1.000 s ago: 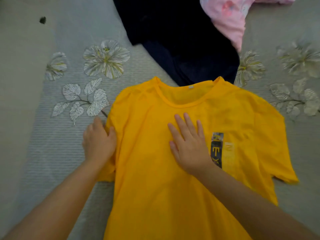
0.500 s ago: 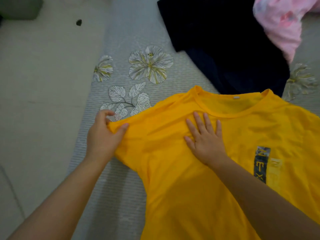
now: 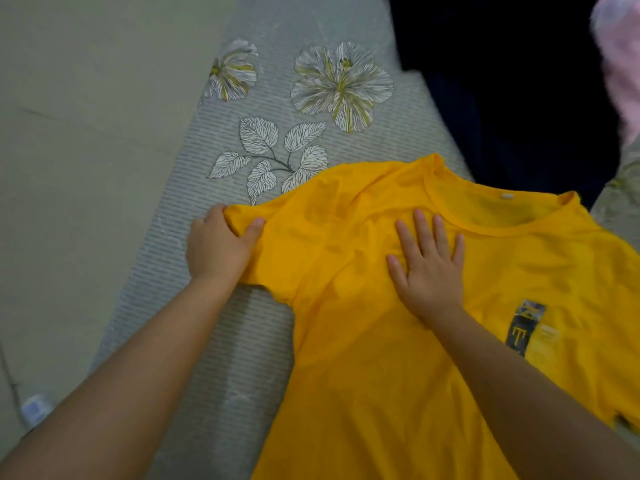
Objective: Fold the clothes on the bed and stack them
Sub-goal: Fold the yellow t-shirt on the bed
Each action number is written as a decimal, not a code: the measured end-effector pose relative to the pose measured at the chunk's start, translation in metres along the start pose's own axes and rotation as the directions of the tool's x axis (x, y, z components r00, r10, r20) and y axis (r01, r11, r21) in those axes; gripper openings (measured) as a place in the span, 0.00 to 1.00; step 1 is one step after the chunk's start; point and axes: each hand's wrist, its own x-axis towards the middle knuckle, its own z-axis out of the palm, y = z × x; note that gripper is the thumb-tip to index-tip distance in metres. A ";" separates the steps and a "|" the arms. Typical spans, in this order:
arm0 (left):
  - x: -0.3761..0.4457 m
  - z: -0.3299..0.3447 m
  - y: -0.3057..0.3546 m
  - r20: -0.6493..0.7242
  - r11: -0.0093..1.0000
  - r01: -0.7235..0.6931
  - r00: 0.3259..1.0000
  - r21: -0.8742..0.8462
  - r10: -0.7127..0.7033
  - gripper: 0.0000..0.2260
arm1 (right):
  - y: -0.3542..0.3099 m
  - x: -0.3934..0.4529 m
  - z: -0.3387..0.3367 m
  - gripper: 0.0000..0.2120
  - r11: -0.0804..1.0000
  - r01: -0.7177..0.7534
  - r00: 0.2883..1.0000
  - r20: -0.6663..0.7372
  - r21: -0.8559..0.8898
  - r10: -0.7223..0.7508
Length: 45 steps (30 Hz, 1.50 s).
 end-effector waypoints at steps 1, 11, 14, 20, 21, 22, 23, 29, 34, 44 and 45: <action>0.001 0.002 0.001 -0.011 0.997 -0.052 0.999 0.054 0.052 0.20 | 0.000 0.001 0.000 0.35 1.000 0.000 1.000 0.003 -0.004 0.000; 0.031 -0.018 -0.002 -0.179 0.986 -0.006 0.984 -0.166 -0.024 0.17 | -0.001 0.004 -0.001 0.32 0.998 0.021 0.999 -0.031 0.053 -0.020; 0.029 -0.021 -0.008 -0.023 0.990 0.089 0.995 -0.112 -0.093 0.24 | -0.002 0.003 -0.001 0.31 0.998 0.020 0.998 -0.057 0.065 -0.016; 0.006 -0.018 -0.010 0.122 0.981 -0.043 0.990 -0.191 0.067 0.15 | -0.001 0.003 -0.001 0.31 0.997 0.017 0.999 -0.037 0.070 -0.014; 0.001 -0.019 -0.003 0.113 0.952 -0.035 0.991 -0.304 0.073 0.13 | 0.000 0.003 -0.001 0.31 0.997 0.016 0.999 -0.031 0.070 -0.013; -0.005 -0.021 0.004 0.122 0.908 -0.022 0.989 -0.419 0.080 0.11 | 0.000 0.002 0.000 0.31 0.998 0.015 1.000 -0.024 0.068 -0.013; -0.010 -0.021 0.010 0.115 0.868 -0.028 0.989 -0.496 0.098 0.10 | 0.000 0.002 0.000 0.32 0.998 0.017 1.000 -0.020 0.062 -0.016; -0.045 -0.024 0.061 -0.209 0.792 -0.325 0.945 -0.517 0.252 0.13 | 0.007 0.002 -0.014 0.25 0.961 0.035 0.999 0.029 0.274 -0.044; -0.098 0.013 0.103 0.328 0.668 -0.734 0.606 -0.121 0.725 0.23 | 0.061 -0.042 -0.064 0.22 0.760 -0.020 0.962 -0.196 0.650 0.192; -0.177 0.084 0.082 0.496 0.500 -0.843 0.526 0.197 0.691 0.24 | 0.212 -0.176 -0.027 0.27 0.196 -0.797 0.325 0.133 0.571 0.936; -0.183 0.091 0.082 0.490 0.488 -0.845 0.527 0.217 0.694 0.24 | 0.217 -0.175 -0.025 0.26 0.146 -0.803 0.292 0.168 0.578 0.942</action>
